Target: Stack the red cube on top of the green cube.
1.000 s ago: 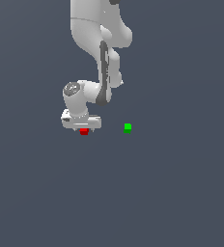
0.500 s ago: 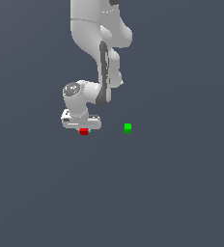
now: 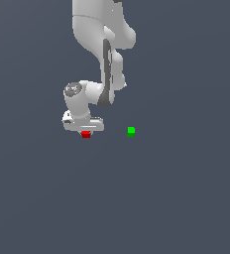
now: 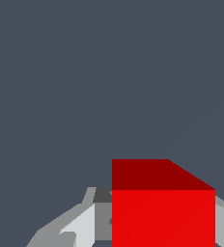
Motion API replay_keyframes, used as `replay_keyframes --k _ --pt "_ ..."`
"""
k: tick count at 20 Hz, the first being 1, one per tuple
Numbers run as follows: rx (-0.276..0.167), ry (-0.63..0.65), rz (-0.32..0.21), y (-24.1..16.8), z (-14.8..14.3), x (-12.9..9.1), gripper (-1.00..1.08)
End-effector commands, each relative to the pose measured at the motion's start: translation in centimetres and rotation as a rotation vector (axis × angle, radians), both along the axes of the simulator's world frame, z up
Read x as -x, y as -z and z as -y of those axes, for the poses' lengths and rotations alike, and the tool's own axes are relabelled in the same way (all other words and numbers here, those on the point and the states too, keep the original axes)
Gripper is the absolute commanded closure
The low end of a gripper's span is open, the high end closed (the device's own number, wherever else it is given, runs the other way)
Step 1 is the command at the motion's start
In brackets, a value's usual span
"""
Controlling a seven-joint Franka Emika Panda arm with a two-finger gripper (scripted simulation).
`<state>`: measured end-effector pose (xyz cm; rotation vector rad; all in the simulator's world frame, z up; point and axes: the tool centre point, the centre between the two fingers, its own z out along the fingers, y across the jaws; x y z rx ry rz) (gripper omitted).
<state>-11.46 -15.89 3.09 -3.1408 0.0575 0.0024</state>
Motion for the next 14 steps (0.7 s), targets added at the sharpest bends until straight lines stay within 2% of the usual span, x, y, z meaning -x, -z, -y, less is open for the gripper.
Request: replay_keyframes --k 1,14 --pt "0.0 0.0 0.001 -1.0 0.0 0.0 1.08" --pt "0.0 0.0 0.001 -8.1 0.0 0.0 1.08"
